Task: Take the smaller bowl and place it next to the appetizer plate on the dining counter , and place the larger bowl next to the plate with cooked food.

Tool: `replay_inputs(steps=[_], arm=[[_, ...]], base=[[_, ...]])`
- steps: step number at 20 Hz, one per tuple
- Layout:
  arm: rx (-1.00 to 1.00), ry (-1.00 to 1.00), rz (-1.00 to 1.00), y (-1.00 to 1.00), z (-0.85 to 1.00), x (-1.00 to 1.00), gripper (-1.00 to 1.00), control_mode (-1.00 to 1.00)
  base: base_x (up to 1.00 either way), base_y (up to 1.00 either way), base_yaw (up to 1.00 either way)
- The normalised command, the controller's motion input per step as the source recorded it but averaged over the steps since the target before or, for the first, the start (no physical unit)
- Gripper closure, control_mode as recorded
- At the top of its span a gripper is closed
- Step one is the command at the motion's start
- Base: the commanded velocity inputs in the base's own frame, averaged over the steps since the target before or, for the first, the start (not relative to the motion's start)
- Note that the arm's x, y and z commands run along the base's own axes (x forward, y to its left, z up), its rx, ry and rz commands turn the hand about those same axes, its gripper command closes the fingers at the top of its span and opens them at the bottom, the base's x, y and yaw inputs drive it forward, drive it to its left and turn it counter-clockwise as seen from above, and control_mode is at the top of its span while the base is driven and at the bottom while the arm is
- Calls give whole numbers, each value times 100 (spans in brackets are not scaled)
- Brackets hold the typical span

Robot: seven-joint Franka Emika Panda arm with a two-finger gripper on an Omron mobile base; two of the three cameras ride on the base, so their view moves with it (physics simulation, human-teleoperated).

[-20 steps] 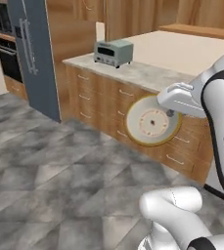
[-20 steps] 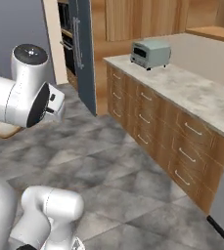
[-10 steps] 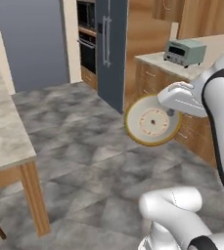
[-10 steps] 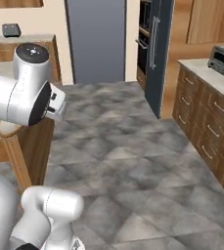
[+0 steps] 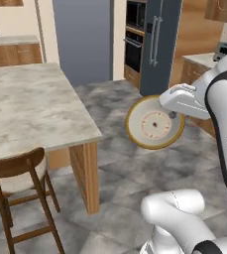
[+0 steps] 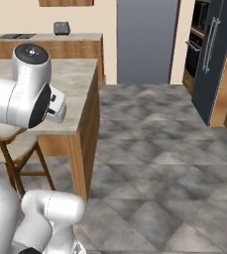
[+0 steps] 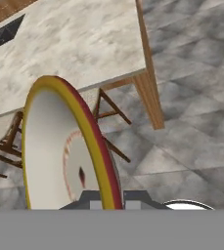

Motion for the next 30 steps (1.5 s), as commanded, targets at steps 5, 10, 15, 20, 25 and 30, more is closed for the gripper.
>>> replay_inputs(steps=[5,10,15,20,25,30], arm=[[0,0,0,0,0,0,100,100],[0,0,0,0,0,0,100,100],[0,0,0,0,0,0,100,100],[0,0,0,0,0,0,100,100],[0,0,0,0,0,0,100,100],[0,0,0,0,0,0,100,100]], base=[[0,100,8],[0,100,7],[-19,100,8],[-49,100,25],[-25,100,25],[-9,100,16]])
